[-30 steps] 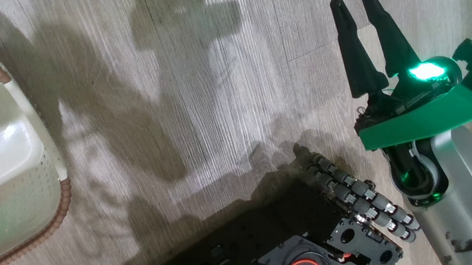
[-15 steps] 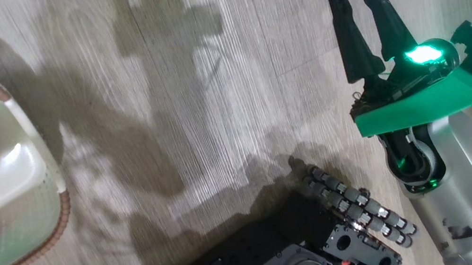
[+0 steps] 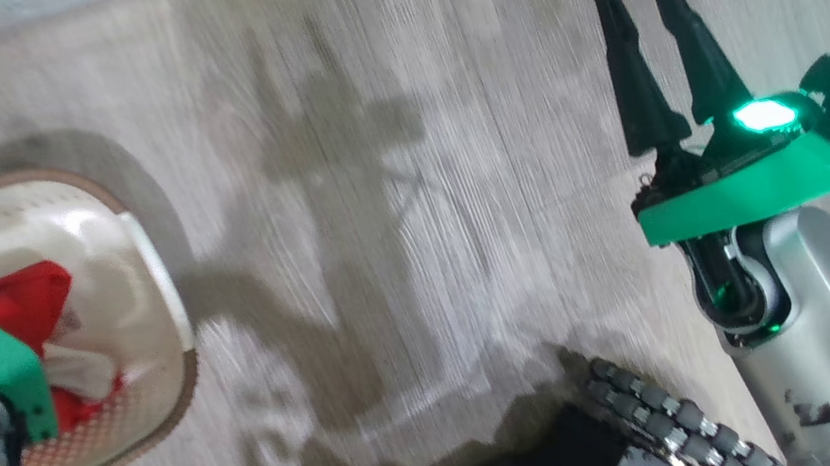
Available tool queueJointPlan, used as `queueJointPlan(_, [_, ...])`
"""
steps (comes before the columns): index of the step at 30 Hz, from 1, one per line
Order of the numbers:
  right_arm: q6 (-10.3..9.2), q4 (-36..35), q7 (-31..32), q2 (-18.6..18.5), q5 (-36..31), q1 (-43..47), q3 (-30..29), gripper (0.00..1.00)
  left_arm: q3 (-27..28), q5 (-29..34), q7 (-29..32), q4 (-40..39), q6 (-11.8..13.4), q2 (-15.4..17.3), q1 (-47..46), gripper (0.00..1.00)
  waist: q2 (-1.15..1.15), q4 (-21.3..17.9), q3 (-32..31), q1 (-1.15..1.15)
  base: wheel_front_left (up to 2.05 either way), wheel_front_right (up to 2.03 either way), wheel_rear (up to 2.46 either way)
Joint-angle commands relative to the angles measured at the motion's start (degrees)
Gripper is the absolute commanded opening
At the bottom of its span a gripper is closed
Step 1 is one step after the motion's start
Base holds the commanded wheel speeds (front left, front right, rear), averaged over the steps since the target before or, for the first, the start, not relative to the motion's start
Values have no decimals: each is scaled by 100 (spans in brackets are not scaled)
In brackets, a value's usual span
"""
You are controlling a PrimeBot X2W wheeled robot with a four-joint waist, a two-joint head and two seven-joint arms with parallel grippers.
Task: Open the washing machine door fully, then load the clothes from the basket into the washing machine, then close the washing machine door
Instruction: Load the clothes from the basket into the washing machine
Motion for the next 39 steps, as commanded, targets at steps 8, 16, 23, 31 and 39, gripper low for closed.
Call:
queueJointPlan(8, [0,27,-37,-15,-222,472,-17,100,74,-100,-937,-53,-142,-56,466,0,0,436,-1153,0,0,0,0])
queueJointPlan(16, [0,166,-37,-15,-395,748,-153,100,37,-129,-1972,-287,-152,-157,571,0,0,745,-1936,0,0,0,0])
queueJointPlan(23, [0,237,-37,-15,-490,971,-266,100,-7,39,-2105,-1543,-58,-181,865,0,0,979,-2453,0,0,0,0])
queueJointPlan(31, [0,303,-37,-15,-563,1235,-351,100,314,274,-2108,-3996,14,-410,1919,0,0,1164,-3053,0,0,0,0])
queueJointPlan(39, [0,326,-37,-15,-572,1439,-392,100,648,364,-2108,-5298,-154,-793,2866,0,0,1191,-3475,0,0,0,0])
